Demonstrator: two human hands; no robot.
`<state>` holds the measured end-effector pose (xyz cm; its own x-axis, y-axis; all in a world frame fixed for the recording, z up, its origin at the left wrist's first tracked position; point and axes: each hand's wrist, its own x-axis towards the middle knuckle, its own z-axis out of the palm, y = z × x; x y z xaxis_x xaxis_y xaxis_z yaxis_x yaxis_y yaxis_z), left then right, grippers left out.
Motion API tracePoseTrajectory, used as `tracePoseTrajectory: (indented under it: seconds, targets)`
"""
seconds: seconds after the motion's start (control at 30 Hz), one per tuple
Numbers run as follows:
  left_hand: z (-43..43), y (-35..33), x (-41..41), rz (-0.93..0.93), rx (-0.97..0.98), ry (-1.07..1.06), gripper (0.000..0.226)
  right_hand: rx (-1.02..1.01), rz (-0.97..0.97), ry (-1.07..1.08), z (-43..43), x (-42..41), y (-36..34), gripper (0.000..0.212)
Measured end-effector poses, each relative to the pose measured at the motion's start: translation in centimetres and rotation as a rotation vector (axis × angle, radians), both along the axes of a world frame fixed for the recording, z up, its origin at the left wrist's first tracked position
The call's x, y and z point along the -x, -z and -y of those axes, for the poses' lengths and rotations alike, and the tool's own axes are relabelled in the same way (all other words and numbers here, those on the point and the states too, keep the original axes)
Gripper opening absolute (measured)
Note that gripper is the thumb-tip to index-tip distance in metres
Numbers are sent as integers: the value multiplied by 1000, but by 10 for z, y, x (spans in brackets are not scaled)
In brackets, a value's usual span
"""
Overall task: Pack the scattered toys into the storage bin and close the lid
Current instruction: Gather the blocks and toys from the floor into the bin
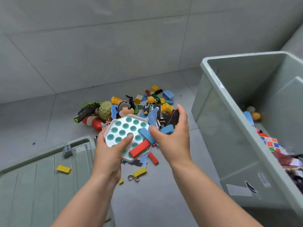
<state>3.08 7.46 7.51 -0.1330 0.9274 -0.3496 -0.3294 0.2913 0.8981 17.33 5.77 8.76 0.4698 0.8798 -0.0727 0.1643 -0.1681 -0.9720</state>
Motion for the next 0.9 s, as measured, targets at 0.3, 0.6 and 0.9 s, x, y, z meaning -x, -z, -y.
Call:
tracePoseTrajectory:
  seconds: [0.3, 0.6, 0.9]
  targets:
    - [-7, -129, -172, 144, -190, 304, 63, -29, 322, 64, 0, -183, -146, 80]
    - [39, -60, -349, -184, 173, 739, 59, 552, 74, 81, 80, -334, -67, 85]
    - [24, -80, -327, -155, 325, 728, 44, 539, -293, 84, 61, -355, -61, 38]
